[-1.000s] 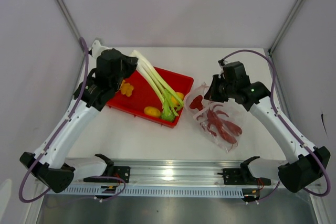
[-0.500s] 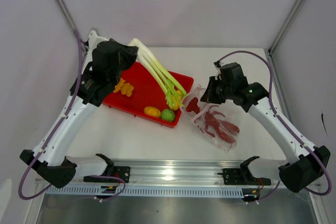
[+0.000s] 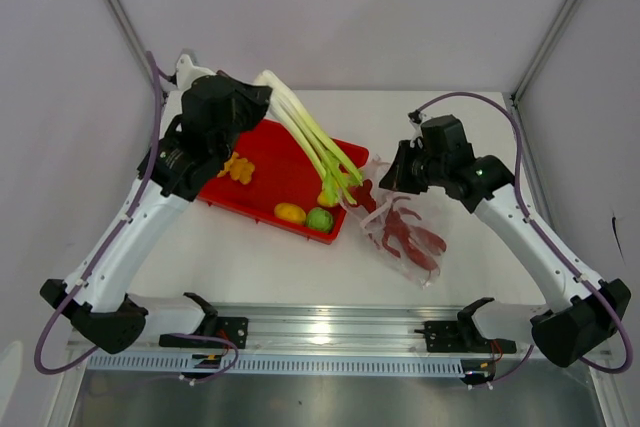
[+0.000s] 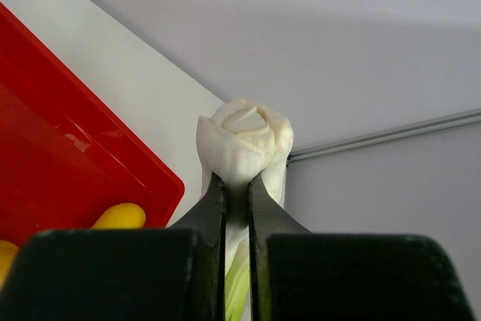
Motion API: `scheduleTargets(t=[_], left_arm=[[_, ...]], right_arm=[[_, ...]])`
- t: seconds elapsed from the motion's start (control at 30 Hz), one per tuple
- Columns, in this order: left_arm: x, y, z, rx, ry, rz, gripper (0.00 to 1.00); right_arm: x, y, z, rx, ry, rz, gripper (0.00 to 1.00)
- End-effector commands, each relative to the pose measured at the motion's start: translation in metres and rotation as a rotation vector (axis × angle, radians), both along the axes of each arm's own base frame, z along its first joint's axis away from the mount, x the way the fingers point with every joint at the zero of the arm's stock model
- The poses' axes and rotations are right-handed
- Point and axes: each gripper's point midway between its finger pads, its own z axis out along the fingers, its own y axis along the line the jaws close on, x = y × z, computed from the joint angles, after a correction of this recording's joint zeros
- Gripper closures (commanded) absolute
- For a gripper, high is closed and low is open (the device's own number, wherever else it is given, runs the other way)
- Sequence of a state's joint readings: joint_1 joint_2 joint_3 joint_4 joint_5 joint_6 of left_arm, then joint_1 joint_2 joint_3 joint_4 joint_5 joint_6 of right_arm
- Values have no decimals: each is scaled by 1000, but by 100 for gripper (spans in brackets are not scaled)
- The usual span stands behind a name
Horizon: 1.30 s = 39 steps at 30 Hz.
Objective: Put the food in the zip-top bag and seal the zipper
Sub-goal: Place the fake vegetable in the zipper food storage bag.
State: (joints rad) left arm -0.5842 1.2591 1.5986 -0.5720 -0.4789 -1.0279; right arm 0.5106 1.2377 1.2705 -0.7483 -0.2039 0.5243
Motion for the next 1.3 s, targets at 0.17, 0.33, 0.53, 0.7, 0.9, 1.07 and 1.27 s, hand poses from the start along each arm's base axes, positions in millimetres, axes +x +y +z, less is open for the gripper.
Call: scheduleTargets(t=[0.17, 0.33, 0.53, 0.7, 0.9, 1.07, 1.27], left_arm=[[-11, -9, 24, -51, -52, -35, 99], [-17, -16, 13, -40, -41, -40, 100], [-10, -30, -6, -2, -22, -19, 99], [-4, -46, -8, 22, -29, -18, 99], [5, -49, 9, 50, -62, -4, 99], [8, -51, 15, 68, -69, -3, 99], [9, -51, 18, 72, -76, -3, 99]], right_arm=[[12, 8, 36, 48, -88, 0, 100], [11, 14, 44, 86, -94, 14, 100], [7, 18, 54, 122, -95, 27, 100], [5, 20, 57, 144, -91, 35, 100], [-1, 23, 42, 116, -55, 71, 100], [-3, 22, 30, 86, -51, 76, 100], [-6, 21, 22, 80, -40, 81, 100]])
